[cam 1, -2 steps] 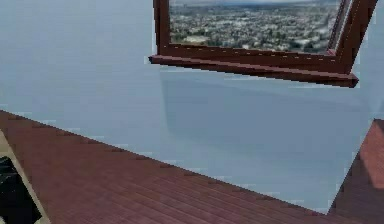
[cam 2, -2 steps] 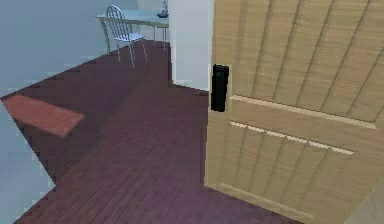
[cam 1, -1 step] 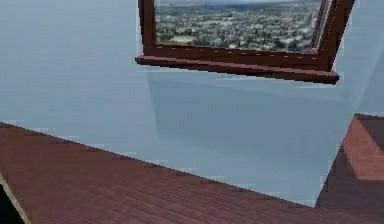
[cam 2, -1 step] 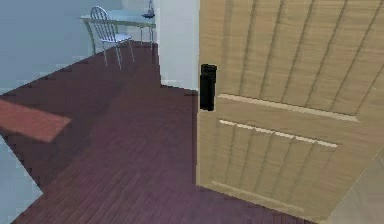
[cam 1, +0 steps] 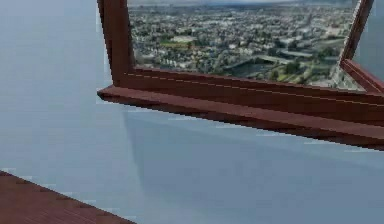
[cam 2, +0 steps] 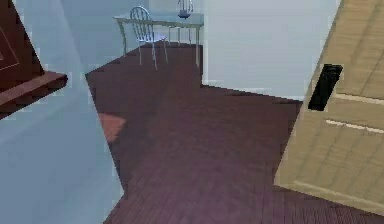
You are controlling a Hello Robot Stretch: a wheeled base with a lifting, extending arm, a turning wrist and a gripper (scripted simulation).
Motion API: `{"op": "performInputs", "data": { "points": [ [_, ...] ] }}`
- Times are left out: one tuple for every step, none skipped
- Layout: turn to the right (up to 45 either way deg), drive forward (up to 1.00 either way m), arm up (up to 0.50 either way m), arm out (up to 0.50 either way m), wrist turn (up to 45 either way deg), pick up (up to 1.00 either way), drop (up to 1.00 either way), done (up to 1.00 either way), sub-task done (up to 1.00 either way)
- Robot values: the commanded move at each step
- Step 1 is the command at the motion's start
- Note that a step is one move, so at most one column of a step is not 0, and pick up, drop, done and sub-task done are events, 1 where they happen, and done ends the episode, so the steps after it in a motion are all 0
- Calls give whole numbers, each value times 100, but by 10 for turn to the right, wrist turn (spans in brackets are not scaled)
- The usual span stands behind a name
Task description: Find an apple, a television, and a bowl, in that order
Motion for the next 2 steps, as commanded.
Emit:
{"op": "performInputs", "data": {
  "points": [
    [-450, 0, 0, 0, 0, 0, 0, 0, 0],
    [-90, 0, 0, 0, 0, 0, 0, 0, 0]
  ]
}}
